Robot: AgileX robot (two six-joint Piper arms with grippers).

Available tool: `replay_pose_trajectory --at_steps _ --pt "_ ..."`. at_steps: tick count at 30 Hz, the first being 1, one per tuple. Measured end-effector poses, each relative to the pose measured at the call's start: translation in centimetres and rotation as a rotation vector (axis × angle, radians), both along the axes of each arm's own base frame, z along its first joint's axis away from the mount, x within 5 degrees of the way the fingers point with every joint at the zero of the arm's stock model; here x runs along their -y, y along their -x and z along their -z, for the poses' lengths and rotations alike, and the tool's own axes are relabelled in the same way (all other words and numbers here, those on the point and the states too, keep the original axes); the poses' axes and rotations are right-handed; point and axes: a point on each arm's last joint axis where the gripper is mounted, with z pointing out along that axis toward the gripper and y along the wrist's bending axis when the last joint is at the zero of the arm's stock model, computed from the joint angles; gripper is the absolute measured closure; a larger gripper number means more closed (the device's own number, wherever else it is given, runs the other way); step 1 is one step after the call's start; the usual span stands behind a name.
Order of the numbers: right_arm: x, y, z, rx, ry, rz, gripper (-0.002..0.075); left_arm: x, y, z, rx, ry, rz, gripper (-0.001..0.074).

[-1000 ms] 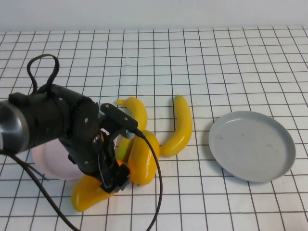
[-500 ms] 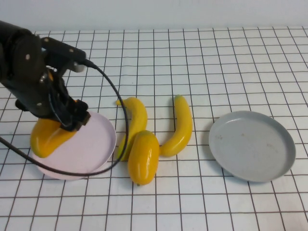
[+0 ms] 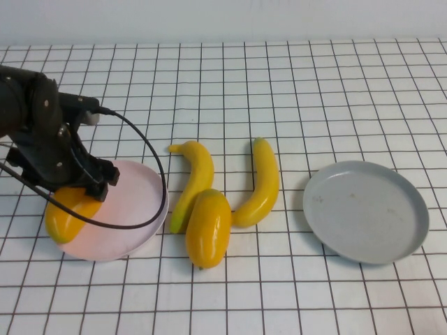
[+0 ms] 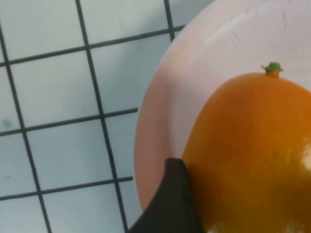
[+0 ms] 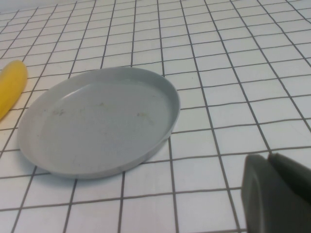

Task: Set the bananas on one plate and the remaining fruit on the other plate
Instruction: Put one type of fruit in the left plate

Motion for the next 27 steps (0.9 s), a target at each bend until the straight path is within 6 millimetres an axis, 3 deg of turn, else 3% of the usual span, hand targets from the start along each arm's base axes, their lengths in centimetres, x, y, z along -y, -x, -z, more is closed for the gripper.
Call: replay_pose_trajectory --at_steps 4,10,15,18,27 --pt "0.0 0.0 0.0 0.000 0.000 0.000 0.0744 0.1 -0.4 1.3 -0.020 -0.006 -0.001 0.0185" --pt "0.0 0.0 0.0 0.000 0.000 0.000 0.0744 0.2 -0.5 1.3 -0.024 0.006 0.024 0.0185" --pt "0.0 0.0 0.0 0.000 0.000 0.000 0.0743 0.5 -0.6 0.9 -0.047 0.024 0.065 0.0073" --pt "0.0 0.0 0.0 0.000 0.000 0.000 0.0744 0.7 -0.9 -0.5 -0.072 0.037 0.082 0.0067" --pt "0.0 0.0 0.0 0.000 0.000 0.000 0.0744 2.6 -1.8 -7.9 -0.049 0.109 0.052 0.0066"
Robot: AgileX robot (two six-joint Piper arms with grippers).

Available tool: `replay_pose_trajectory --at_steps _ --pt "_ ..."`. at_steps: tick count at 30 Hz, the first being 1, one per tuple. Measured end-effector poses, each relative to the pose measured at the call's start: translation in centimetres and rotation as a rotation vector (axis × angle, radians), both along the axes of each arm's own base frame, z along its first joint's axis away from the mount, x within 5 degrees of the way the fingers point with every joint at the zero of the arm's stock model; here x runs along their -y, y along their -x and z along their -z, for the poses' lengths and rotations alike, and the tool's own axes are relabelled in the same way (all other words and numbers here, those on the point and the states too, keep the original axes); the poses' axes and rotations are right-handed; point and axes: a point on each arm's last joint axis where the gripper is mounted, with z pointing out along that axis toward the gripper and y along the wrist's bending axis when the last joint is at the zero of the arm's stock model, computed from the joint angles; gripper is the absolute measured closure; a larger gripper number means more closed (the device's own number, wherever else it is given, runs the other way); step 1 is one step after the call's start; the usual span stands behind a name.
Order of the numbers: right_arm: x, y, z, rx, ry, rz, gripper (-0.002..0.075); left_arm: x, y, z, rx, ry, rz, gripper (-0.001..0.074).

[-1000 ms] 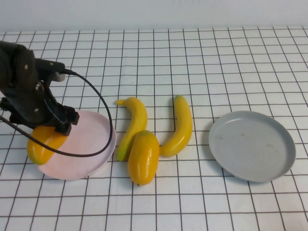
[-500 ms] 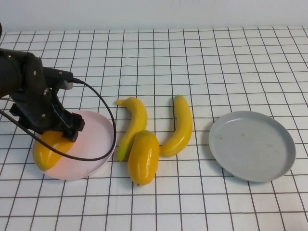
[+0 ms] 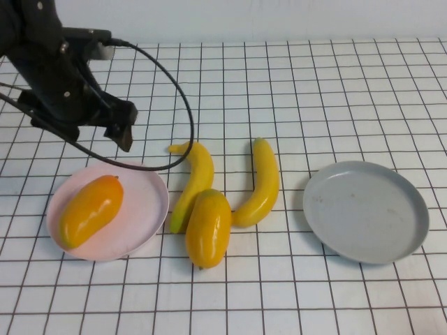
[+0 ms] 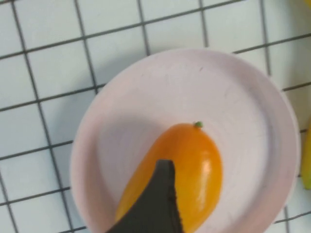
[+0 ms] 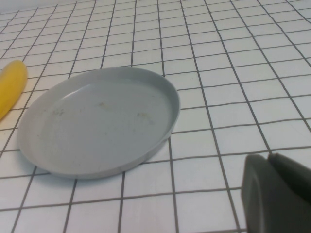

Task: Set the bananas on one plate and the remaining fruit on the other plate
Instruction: Put one type of fruit in the left plate

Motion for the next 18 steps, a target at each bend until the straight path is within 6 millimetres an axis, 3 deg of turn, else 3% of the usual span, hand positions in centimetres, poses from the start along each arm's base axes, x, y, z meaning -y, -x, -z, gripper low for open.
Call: replay_pose_trajectory --at_steps 6,12,18 --pt "0.0 0.0 0.0 0.000 0.000 0.000 0.0744 6.5 1.8 -0.7 0.038 0.002 0.035 0.0066" --pt "0.0 0.0 0.0 0.000 0.000 0.000 0.0744 13.6 4.6 1.3 0.046 -0.072 0.079 0.0066" --pt "0.0 0.0 0.0 0.000 0.000 0.000 0.0744 17.3 6.3 3.8 0.012 -0.109 0.097 0.0066"
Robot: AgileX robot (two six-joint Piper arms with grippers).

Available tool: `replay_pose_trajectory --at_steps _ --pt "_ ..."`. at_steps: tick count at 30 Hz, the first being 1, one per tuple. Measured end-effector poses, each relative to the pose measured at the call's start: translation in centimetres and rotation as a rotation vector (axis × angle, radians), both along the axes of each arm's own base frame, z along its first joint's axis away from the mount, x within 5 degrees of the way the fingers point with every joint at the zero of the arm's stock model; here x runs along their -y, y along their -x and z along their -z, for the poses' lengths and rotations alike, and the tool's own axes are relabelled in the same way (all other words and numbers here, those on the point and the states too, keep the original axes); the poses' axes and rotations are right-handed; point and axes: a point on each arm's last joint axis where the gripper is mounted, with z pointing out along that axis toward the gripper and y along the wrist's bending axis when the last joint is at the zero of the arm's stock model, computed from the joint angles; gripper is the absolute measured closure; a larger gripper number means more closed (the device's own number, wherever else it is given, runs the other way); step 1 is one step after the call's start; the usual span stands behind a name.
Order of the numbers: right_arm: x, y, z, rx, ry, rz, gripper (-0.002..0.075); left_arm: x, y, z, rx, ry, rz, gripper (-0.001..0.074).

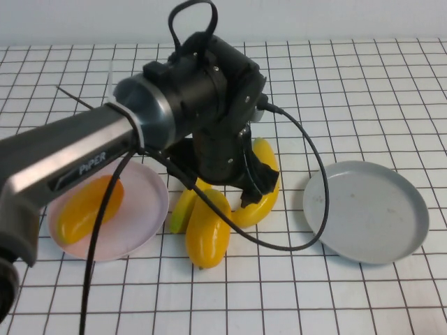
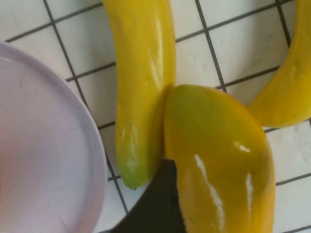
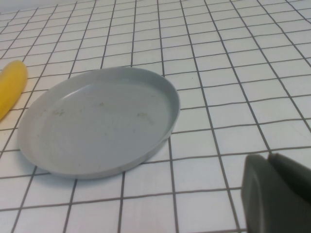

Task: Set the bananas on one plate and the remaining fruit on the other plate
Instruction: Put one type of fruit in the left plate

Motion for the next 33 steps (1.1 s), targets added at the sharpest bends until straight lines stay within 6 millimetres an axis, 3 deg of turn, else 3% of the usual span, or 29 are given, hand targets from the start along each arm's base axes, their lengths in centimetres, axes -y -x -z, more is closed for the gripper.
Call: replay_pose_trajectory --at_steps 8,19,33 --pt "0.0 0.0 0.0 0.000 0.000 0.000 0.0744 0.8 -0.8 3.7 -0.048 -0.072 -0.033 0.0066" --pt "0.0 0.0 0.0 0.000 0.000 0.000 0.0743 0.6 -1.4 4.1 0.001 -0.105 -0.068 0.0066" --pt "0.0 0.0 0.0 0.000 0.000 0.000 0.0744 0.4 -2.1 6.1 -0.055 -0.100 -0.079 0.0066"
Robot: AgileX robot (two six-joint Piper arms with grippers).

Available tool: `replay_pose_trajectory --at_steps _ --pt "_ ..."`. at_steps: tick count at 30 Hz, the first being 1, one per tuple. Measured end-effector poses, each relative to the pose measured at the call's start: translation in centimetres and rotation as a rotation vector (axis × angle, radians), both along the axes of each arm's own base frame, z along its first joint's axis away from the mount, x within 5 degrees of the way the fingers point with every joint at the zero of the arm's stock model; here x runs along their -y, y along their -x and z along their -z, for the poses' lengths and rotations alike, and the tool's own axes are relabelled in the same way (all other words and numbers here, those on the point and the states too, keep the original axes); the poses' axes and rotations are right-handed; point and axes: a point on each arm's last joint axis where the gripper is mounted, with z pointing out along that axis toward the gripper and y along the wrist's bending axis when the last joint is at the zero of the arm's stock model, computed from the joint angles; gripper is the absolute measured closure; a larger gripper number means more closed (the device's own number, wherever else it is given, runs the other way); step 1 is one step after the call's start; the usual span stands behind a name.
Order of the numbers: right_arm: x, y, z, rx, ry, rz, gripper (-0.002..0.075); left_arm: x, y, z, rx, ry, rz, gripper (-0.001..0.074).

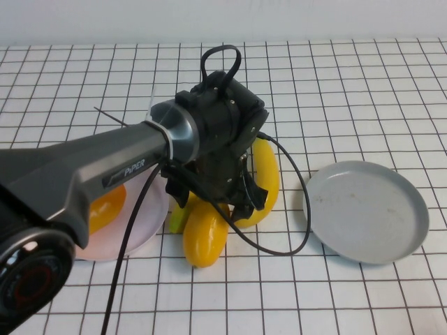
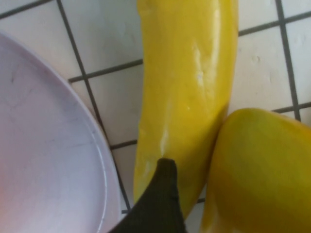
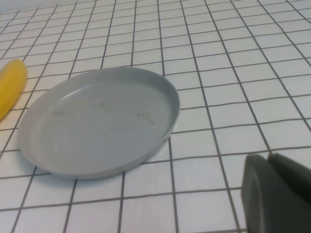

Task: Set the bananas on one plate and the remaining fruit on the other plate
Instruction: Put one type of fruit in the left plate

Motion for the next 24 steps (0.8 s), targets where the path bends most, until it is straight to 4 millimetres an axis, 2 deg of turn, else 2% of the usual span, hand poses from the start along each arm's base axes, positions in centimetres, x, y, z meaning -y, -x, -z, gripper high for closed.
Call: replay_pose_trajectory --at_steps 8,10,14,20,24 --pt "0.0 0.0 0.0 0.000 0.000 0.000 0.0744 0.0 0.0 0.0 -0.011 0.009 0.011 0.0077" --pt "0.0 0.0 0.0 0.000 0.000 0.000 0.0744 0.1 0.0 0.0 -0.019 0.017 0.017 0.0122" --pt "0.0 0.0 0.0 0.000 0.000 0.000 0.0744 0.3 0.2 -0.1 -0.035 0.041 0.021 0.0281" --pt "0.0 0.0 0.0 0.000 0.000 0.000 0.0744 0.4 0.3 -0.4 -0.043 0.064 0.029 0.0288" --pt "0.0 0.0 0.0 0.000 0.000 0.000 0.0744 0.1 0.5 -2.3 0.003 0.078 0.040 0.0288"
